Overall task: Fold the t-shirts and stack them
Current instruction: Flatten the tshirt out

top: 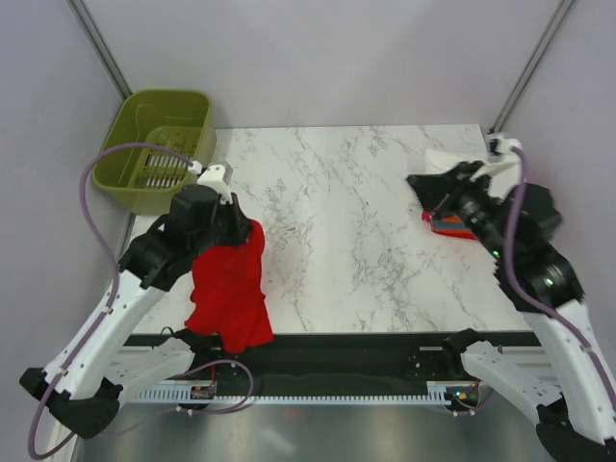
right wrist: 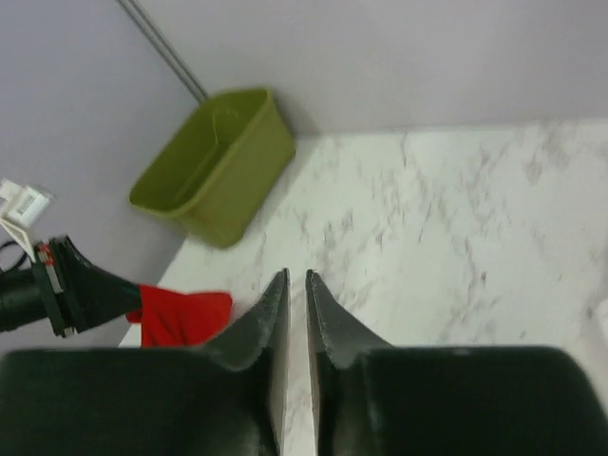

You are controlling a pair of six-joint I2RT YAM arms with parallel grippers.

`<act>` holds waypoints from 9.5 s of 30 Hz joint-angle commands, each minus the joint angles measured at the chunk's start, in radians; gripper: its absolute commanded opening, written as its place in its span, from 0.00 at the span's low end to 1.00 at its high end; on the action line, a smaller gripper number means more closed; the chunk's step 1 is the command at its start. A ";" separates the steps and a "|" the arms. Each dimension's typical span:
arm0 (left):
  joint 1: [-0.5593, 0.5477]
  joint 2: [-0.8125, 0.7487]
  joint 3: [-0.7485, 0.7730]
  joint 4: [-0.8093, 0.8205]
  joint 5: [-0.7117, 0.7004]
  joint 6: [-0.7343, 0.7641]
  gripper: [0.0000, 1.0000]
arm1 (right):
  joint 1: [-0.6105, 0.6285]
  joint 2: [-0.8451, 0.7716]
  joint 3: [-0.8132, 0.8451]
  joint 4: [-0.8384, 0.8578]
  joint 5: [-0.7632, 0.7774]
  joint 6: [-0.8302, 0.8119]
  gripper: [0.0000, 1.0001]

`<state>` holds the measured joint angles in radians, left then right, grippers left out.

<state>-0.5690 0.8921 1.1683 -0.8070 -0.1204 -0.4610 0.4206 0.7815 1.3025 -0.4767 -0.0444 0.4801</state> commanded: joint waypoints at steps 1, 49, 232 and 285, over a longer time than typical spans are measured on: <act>0.004 0.041 0.030 0.149 0.034 -0.008 0.02 | -0.003 0.068 -0.133 0.144 -0.199 0.005 0.36; -0.003 0.140 0.188 0.308 0.203 -0.099 0.02 | 0.659 0.584 -0.835 1.030 -0.077 0.069 0.71; 0.469 0.260 -0.608 0.523 -0.079 -0.390 0.76 | 0.187 0.142 -0.721 -0.172 0.265 0.282 0.49; 0.520 0.473 -0.645 0.610 -0.068 -0.518 0.33 | 0.261 0.050 -0.718 -0.366 0.264 0.437 0.58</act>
<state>-0.0517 1.3025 0.5434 -0.2325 -0.1978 -0.9562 0.6769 0.8455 0.5583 -0.8322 0.2012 0.8879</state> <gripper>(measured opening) 0.344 0.575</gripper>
